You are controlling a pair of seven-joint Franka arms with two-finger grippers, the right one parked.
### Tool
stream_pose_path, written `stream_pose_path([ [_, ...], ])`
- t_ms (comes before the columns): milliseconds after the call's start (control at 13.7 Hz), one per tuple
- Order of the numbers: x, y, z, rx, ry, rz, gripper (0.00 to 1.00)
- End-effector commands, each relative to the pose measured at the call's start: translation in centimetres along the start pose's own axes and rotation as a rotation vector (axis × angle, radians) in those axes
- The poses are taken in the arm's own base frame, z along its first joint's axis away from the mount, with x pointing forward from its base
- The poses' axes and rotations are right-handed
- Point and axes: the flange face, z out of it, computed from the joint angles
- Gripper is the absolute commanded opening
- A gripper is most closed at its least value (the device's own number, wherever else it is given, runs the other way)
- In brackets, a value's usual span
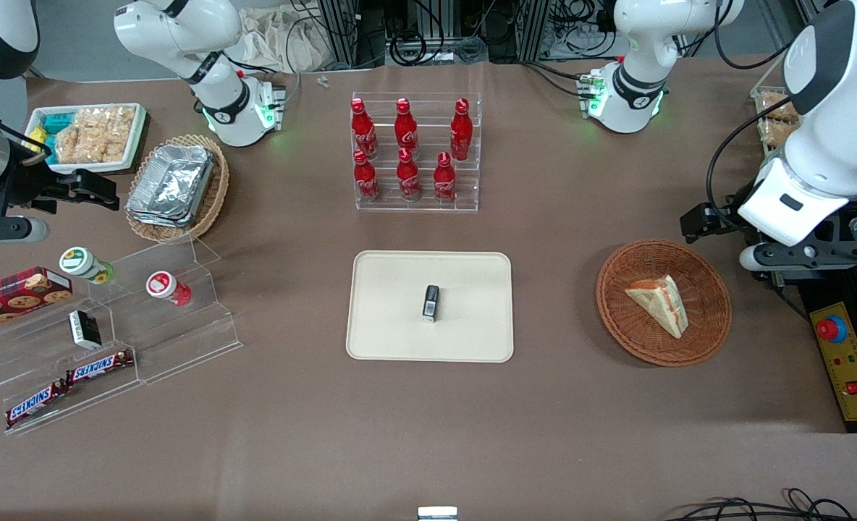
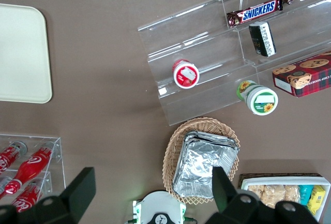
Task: Place sandwich from basket to tray
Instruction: 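Lower the open left gripper over the sandwich in the wicker basket, then close the left gripper on the wrapped sandwich and lift it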
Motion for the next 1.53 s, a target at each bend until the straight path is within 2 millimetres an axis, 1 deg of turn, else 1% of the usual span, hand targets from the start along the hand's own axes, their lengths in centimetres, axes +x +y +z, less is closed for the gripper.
stream_pose_path([
  [0,0.3,-0.2,0.4,-0.015,-0.034,0.003,1.0],
  [73,0.7,-0.2,0.6,-0.006,-0.032,0.008,1.0],
  [146,1.3,-0.4,1.9,-0.011,-0.052,0.002,0.99],
  [292,2.3,-1.8,4.7,-0.011,-0.08,-0.064,0.94],
  [438,2.3,-2.1,9.0,-0.009,-0.057,-0.205,0.95],
  [510,1.9,-2.0,11.9,-0.012,-0.035,-0.283,0.96],
  [656,0.8,-1.8,17.1,-0.025,0.005,-0.407,0.98],
  [802,-0.4,-2.1,20.7,0.01,0.038,-0.465,0.98],
  [948,-1.3,-2.8,23.0,0.044,0.052,-0.543,0.98],
  [1021,-1.7,-2.9,23.6,0.061,0.047,-0.565,0.98],
  [1167,-2.2,-3.3,24.5,0.083,0.038,-0.619,0.98],
  [1312,-2.8,-4.2,25.5,0.115,0.031,-0.641,0.98],
  [1458,-2.7,-5.0,26.6,0.12,0.015,-0.656,0.98],
])
